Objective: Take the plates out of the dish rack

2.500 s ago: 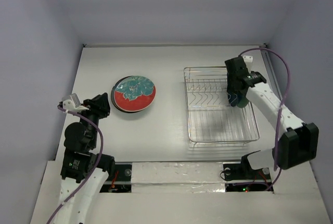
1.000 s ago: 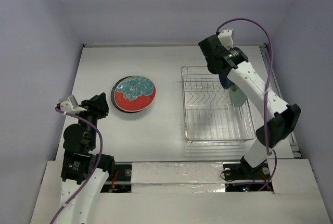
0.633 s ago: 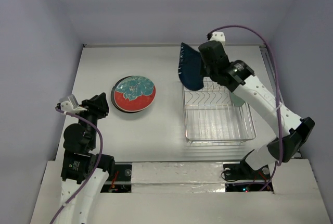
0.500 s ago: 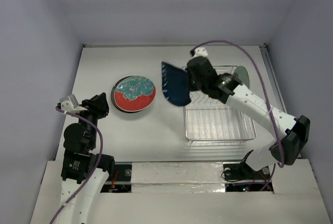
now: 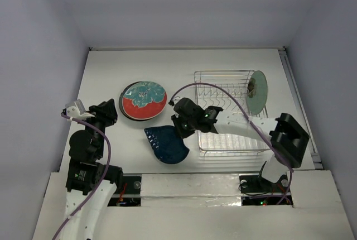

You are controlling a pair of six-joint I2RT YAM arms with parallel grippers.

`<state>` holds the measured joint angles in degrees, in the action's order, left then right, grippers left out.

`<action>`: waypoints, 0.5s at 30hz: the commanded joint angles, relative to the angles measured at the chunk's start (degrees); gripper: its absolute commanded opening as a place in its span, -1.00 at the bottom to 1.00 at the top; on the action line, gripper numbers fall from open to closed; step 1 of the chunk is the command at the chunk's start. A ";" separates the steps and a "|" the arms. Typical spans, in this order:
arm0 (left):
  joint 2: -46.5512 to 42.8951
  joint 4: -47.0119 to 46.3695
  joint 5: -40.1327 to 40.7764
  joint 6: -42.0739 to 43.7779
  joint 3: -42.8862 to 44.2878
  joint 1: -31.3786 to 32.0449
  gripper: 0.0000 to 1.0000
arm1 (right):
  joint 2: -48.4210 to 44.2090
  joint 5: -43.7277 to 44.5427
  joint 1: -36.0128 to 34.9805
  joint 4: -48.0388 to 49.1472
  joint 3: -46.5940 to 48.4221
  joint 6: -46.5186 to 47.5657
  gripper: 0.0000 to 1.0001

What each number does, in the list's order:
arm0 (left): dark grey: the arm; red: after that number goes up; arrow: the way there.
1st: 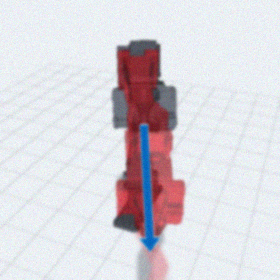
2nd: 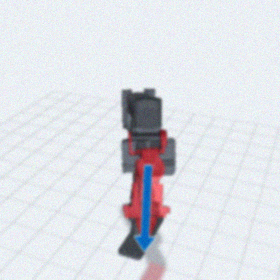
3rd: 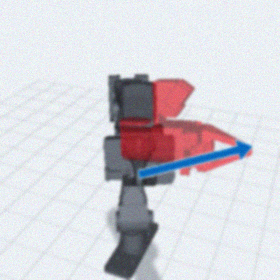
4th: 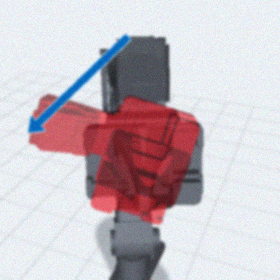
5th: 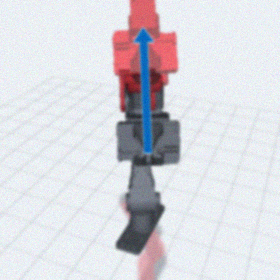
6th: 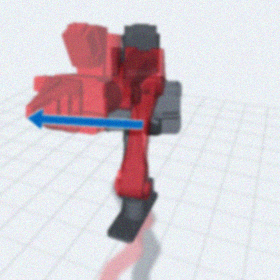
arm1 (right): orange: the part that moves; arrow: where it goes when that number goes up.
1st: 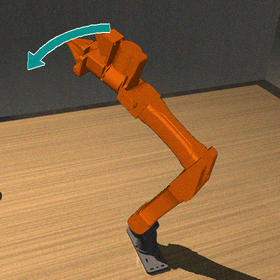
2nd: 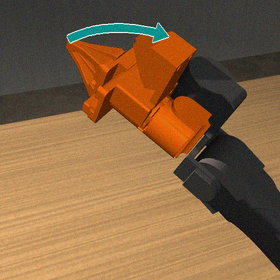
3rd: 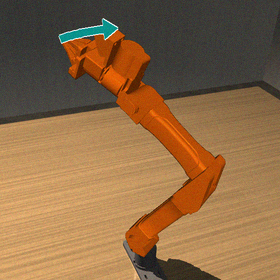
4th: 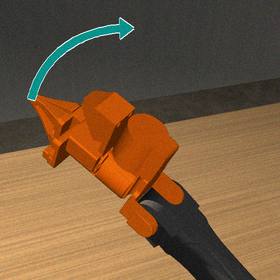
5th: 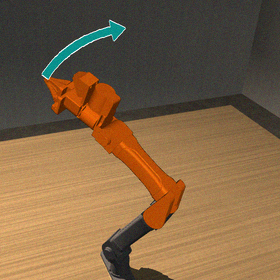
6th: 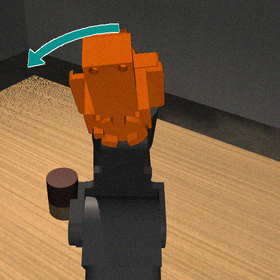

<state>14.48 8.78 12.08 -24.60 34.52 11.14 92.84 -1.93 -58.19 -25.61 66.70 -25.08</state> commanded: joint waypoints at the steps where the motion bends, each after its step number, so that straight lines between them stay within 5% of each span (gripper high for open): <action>1: 0.46 -3.06 -0.21 0.17 -0.16 -0.24 -0.34 | 1.55 -4.31 -0.08 9.61 3.97 0.30 -1.00; 8: 0.29 -3.06 -0.21 0.17 -0.16 -0.24 -0.34 | 7.71 -3.26 -0.08 8.65 4.23 1.26 -1.00; 13: 0.37 -2.97 -0.21 0.08 -0.16 -0.24 -0.33 | 10.69 1.58 -0.08 4.09 4.84 1.70 -0.40; 15: 0.37 -2.97 -0.21 0.08 -0.24 -0.24 -0.34 | 11.84 5.00 -0.08 2.58 5.55 1.70 -0.32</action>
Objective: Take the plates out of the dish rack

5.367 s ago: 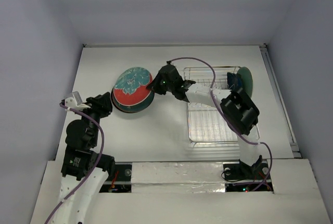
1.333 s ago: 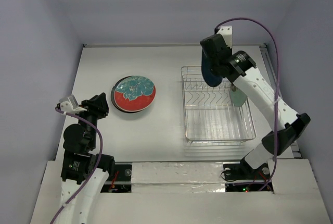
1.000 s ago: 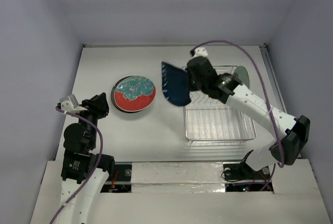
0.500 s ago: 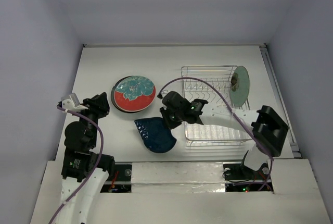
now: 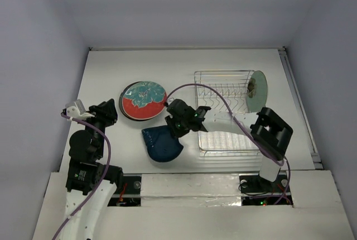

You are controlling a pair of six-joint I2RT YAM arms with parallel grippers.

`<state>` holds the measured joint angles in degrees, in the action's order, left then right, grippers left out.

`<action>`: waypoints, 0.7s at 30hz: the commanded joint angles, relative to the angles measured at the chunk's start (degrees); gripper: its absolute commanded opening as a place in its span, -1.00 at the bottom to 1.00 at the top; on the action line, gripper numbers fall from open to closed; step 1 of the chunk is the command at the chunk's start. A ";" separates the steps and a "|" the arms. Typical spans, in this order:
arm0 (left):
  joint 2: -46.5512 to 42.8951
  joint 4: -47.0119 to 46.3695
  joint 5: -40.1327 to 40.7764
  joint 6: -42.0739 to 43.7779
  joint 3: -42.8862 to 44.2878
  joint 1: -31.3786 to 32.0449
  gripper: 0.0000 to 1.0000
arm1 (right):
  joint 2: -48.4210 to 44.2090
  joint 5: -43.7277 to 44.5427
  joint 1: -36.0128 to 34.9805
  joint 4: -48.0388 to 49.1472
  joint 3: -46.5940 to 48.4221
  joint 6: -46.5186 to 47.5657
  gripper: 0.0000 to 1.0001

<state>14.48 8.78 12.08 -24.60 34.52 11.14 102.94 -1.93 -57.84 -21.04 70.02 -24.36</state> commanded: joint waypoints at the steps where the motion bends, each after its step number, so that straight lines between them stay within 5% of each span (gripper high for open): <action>1: 0.46 -2.97 -0.21 0.17 -0.16 -0.24 -0.34 | 2.87 5.45 -0.43 -2.60 2.31 0.89 -0.29; 8: 0.29 -3.15 -0.21 0.08 -0.16 -0.24 -0.33 | 3.59 9.30 -1.57 -3.65 2.75 -1.92 -0.25; 13: 0.37 -3.15 -0.21 -0.01 -0.25 -0.24 -0.33 | 0.52 13.35 -2.88 -6.37 5.21 -2.97 0.40; 17: 0.37 -3.15 -0.21 -0.01 -0.25 -0.24 -0.33 | -4.84 18.27 -4.11 -8.67 8.98 -3.24 0.61; 18: 0.37 -3.15 -0.21 0.08 -0.25 -0.24 -0.33 | -8.24 19.59 -4.12 -9.02 9.52 -3.41 0.56; 19: 0.46 -3.06 -0.21 -0.01 -0.16 -0.24 -0.33 | -10.02 20.99 -4.12 -9.80 9.87 -3.76 -0.03; 21: 0.20 -2.97 -0.21 -0.01 -0.16 -0.24 -0.33 | -14.06 28.27 -4.12 -11.39 10.23 -4.73 -0.88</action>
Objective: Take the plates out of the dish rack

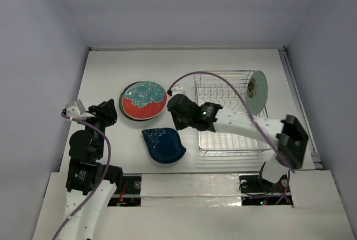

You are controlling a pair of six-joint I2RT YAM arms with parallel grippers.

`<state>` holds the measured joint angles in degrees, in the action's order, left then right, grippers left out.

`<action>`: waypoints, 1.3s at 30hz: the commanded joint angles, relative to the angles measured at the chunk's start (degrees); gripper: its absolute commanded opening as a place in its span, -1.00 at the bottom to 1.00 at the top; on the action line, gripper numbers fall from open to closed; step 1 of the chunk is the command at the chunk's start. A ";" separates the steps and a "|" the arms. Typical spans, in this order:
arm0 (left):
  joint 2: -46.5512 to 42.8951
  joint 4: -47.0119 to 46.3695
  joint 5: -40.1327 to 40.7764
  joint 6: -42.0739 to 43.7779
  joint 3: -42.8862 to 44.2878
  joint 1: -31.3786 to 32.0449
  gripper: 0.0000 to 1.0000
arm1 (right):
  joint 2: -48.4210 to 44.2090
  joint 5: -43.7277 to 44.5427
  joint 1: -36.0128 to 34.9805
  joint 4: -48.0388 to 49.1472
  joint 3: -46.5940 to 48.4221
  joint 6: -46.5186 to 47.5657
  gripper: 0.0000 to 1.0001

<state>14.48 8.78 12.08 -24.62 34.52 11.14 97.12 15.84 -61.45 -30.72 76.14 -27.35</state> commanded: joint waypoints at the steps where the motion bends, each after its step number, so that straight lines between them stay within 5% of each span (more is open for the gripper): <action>1: 0.11 -2.97 -0.21 0.10 -0.16 -0.24 -0.41 | -12.35 12.97 -0.51 -4.06 3.84 -2.61 -1.00; 7: 0.02 -2.98 -0.21 0.10 -0.16 -0.24 -0.93 | -29.42 29.85 11.85 -13.29 -3.00 -9.37 -1.00; 11: -0.50 -2.54 -0.21 0.19 0.02 -0.24 -0.98 | -37.17 31.64 26.44 -14.63 -6.09 -5.70 -0.96; 12: -0.59 -2.45 -0.21 0.10 0.02 -0.24 -0.98 | -38.14 31.10 32.13 -14.46 -6.18 -4.56 -0.76; 13: -0.68 -2.45 -0.21 0.19 0.02 -0.24 -0.95 | -38.23 31.10 34.44 -14.19 -6.53 -2.55 -0.06; 16: -1.29 -2.54 -0.21 0.10 -0.07 -0.24 -0.76 | -36.22 28.65 42.19 -12.44 -6.27 0.89 0.64; 22: -2.26 -2.71 -0.21 0.19 -0.07 -0.24 -0.38 | -27.88 21.79 48.44 -9.01 -3.81 6.60 0.46; 28: -2.79 -2.71 -0.21 0.36 0.02 -0.24 -0.34 | -23.48 16.25 53.54 -7.25 -2.93 10.21 0.08; 39: -4.02 -2.53 -0.21 0.63 0.19 -0.24 -0.30 | -15.91 15.02 54.24 -8.30 0.32 17.68 -0.18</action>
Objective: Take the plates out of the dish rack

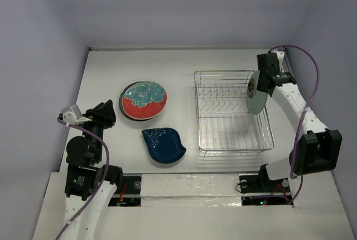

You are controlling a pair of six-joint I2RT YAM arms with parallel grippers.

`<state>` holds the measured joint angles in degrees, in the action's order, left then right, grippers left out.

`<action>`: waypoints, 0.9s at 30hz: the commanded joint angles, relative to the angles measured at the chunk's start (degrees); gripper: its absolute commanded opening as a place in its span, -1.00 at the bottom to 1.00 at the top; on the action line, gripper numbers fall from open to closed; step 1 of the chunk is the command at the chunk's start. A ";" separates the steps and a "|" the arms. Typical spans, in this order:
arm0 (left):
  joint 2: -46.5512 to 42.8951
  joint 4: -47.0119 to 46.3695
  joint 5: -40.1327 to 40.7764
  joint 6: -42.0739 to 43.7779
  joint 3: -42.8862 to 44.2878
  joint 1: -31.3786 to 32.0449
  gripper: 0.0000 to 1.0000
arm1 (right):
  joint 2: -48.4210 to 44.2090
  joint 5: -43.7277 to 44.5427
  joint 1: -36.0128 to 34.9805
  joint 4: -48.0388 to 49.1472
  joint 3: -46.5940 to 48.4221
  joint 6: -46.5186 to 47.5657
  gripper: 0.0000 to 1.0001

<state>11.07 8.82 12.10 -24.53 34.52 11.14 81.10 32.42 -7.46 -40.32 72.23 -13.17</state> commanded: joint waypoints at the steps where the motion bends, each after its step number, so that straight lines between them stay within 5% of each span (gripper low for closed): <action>1: -0.61 -2.58 -0.23 0.54 0.19 -0.24 -0.30 | 1.07 -1.58 0.26 -0.01 4.85 4.02 -0.26; 9: -0.35 -2.58 -0.23 0.45 0.19 -0.24 -0.29 | 2.40 0.17 0.26 -4.24 12.14 8.06 -0.99; 27: -0.52 -2.58 -0.23 0.28 0.11 -0.24 -0.27 | 4.86 14.58 -6.59 -4.42 24.26 14.14 -1.00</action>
<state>11.00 8.82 12.10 -24.53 34.52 11.14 87.66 39.09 -12.27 -51.05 89.65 0.36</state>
